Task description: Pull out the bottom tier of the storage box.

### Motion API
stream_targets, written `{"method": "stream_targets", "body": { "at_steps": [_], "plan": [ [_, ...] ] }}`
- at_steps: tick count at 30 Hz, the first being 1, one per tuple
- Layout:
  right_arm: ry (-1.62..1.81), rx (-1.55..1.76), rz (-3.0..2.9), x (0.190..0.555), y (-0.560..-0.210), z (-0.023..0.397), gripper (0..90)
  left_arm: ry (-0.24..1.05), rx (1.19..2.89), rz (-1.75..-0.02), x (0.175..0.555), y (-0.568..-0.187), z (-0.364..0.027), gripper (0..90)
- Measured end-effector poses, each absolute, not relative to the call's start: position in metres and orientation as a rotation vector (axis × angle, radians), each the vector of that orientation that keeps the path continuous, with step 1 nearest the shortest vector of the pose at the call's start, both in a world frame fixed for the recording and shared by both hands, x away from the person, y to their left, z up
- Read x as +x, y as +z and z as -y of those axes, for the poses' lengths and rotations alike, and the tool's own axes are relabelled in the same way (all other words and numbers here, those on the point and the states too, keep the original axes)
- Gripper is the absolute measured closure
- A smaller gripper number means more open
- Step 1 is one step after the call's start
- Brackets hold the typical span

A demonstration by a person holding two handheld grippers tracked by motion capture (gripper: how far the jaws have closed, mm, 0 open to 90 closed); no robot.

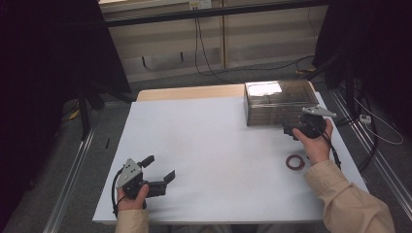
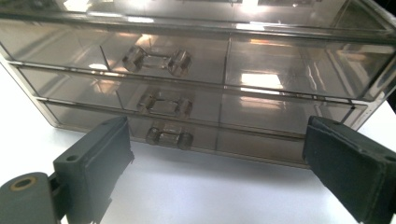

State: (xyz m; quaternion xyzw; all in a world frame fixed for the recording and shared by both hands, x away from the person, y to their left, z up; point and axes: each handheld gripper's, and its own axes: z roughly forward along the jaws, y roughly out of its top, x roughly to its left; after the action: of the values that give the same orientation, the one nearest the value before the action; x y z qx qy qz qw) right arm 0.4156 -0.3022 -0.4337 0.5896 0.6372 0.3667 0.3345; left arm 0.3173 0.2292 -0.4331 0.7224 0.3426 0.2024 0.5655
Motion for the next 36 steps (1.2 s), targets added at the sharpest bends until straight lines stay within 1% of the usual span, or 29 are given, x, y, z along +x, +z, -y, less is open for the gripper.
{"method": "stream_targets", "body": {
  "at_steps": [16,36],
  "plan": [
    [0.933,1.562,-1.698,0.428,-0.451,0.299,8.9,0.478,1.708,-0.807,0.318,-0.434,-0.230,2.7],
    [0.932,1.571,-1.718,0.433,-0.459,0.295,9.1,0.473,1.711,-0.811,0.319,-0.435,-0.230,2.7]
  ]
}}
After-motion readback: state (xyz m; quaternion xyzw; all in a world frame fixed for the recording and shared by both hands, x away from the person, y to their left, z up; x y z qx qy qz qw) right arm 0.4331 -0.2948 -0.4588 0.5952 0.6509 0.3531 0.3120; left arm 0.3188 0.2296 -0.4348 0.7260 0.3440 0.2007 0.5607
